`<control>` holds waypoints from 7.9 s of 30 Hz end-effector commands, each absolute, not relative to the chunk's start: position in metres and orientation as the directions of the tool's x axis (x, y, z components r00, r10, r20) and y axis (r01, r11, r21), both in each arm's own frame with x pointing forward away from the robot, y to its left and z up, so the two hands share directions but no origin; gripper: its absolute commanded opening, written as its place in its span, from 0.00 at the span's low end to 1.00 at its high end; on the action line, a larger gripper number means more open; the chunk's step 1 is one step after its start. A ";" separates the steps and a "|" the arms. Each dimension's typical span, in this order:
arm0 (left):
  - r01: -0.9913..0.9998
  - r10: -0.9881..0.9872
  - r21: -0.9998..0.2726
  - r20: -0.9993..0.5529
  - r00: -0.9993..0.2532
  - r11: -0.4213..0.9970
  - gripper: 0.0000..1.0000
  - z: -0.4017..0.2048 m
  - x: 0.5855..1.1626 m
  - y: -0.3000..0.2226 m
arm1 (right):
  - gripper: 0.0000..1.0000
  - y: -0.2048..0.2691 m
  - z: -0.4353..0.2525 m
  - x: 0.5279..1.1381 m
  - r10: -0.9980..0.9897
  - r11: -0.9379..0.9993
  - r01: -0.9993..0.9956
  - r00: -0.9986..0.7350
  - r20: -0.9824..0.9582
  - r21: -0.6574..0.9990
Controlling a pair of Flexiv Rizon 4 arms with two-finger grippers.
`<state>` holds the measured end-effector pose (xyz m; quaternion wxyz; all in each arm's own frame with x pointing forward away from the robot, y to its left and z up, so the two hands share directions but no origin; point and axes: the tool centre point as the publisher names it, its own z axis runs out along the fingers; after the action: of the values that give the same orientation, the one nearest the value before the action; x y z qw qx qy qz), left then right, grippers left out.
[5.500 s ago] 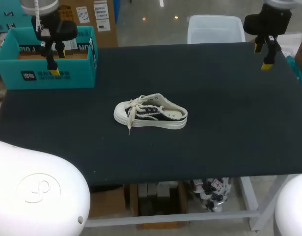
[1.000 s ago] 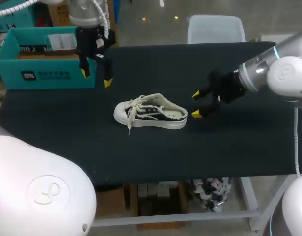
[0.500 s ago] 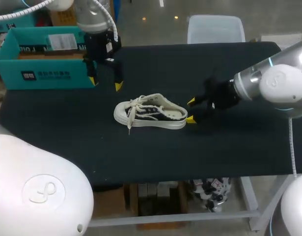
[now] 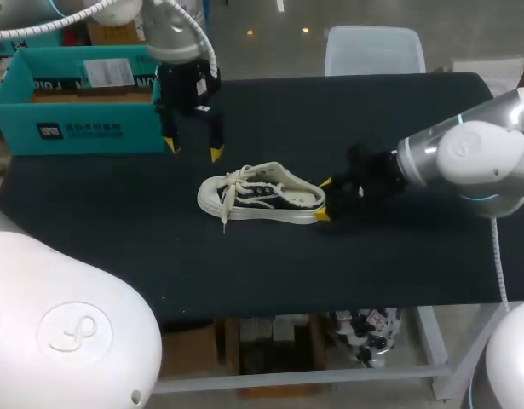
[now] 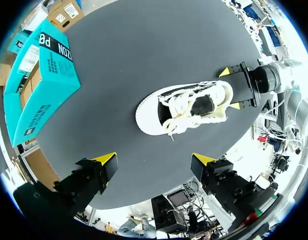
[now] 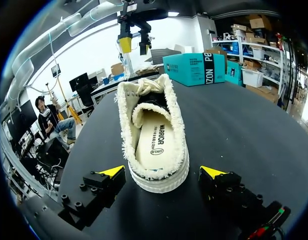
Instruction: Open the shoe tongue, take the insole out of the shoe, put the insole back into the shoe, and pack the shoe into the shoebox
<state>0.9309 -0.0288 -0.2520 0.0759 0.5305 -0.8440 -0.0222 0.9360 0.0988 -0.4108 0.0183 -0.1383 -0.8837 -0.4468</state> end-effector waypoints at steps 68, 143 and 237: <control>-0.970 -0.964 0.072 -0.117 -0.240 0.233 1.00 -0.307 0.940 -0.153 | 0.00 0.124 -0.441 0.935 0.177 0.501 0.251 -0.967 0.186 0.828; -0.984 -0.951 -0.026 0.254 -0.176 0.175 0.00 -0.302 0.917 -0.076 | 0.00 0.124 -0.441 0.935 0.177 0.501 0.251 -0.967 0.186 0.828; 0.299 0.303 -0.092 0.033 -0.952 0.950 0.00 -0.338 0.926 -0.148 | 0.00 0.124 -0.441 0.935 0.177 0.501 0.251 -0.967 0.186 0.828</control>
<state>0.9309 -0.1518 -0.3308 0.0319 -0.1521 -0.9872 0.0351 0.9343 0.1267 -0.4313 0.0355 -0.1247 -0.8666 -0.4819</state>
